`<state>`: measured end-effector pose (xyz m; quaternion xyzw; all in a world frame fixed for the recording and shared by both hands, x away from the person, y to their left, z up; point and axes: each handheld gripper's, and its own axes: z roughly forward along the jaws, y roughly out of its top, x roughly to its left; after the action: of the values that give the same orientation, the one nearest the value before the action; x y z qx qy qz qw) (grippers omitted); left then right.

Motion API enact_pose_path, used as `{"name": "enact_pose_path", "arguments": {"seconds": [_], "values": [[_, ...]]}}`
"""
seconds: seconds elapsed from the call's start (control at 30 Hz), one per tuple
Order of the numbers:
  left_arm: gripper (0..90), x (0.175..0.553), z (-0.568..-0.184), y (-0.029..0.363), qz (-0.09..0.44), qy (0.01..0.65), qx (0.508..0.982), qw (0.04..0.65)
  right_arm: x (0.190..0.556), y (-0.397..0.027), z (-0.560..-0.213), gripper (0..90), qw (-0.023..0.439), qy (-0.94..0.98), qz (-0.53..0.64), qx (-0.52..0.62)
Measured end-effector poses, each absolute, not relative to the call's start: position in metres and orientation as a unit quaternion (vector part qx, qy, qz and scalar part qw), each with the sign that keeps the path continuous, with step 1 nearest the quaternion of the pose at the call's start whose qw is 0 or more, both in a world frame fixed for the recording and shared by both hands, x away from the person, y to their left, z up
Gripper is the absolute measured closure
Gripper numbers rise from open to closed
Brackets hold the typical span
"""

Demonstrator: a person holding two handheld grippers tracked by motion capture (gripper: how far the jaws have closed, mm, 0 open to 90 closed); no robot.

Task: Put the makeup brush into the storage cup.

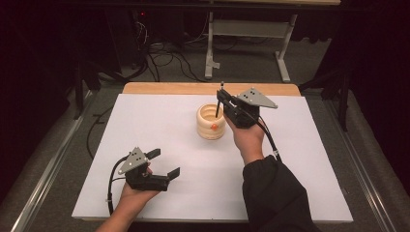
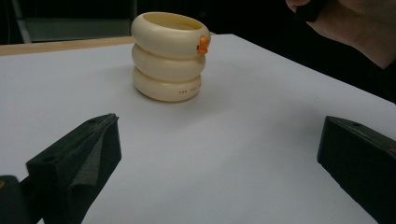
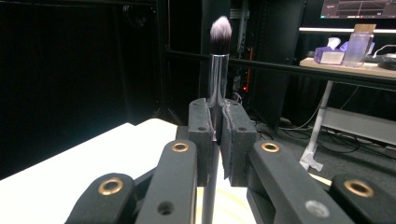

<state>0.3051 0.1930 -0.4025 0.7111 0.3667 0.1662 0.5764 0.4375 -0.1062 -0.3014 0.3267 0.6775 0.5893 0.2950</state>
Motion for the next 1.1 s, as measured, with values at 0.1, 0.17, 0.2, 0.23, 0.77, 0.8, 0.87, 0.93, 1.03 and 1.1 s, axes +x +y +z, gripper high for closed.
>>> {"name": "enact_pose_path", "arguments": {"seconds": [0.1,0.17,0.2,0.23,0.77,0.8,0.87,0.93,1.03,1.1], "values": [[0.4,0.305,-0.402,0.193,0.169,0.365,0.712,0.576,0.440,-0.103,-0.302,86.0,0.293,0.679,0.588,0.327],[0.4,0.305,-0.401,0.193,0.170,0.364,0.711,0.577,0.441,-0.101,-0.302,86.0,0.288,0.680,0.589,0.329],[0.3,0.305,-0.401,0.193,0.170,0.365,0.711,0.576,0.442,-0.100,-0.303,86.0,0.288,0.680,0.590,0.328],[0.3,0.305,-0.401,0.193,0.170,0.365,0.711,0.576,0.442,-0.100,-0.303,86.0,0.287,0.680,0.590,0.328],[0.4,0.304,-0.401,0.194,0.172,0.361,0.712,0.578,0.456,-0.096,-0.311,85.9,0.276,0.685,0.582,0.339],[0.3,0.304,-0.401,0.194,0.171,0.361,0.712,0.578,0.456,-0.096,-0.312,86.0,0.274,0.685,0.582,0.340],[0.3,0.304,-0.401,0.193,0.171,0.360,0.712,0.578,0.457,-0.096,-0.312,86.0,0.274,0.686,0.581,0.343],[0.4,0.304,-0.401,0.193,0.170,0.360,0.711,0.579,0.458,-0.096,-0.314,86.0,0.271,0.686,0.580,0.346],[0.4,0.304,-0.401,0.193,0.170,0.359,0.712,0.579,0.459,-0.095,-0.316,85.9,0.269,0.688,0.578,0.346],[0.3,0.304,-0.402,0.193,0.170,0.359,0.712,0.579,0.460,-0.094,-0.318,86.0,0.267,0.691,0.575,0.347]]}}
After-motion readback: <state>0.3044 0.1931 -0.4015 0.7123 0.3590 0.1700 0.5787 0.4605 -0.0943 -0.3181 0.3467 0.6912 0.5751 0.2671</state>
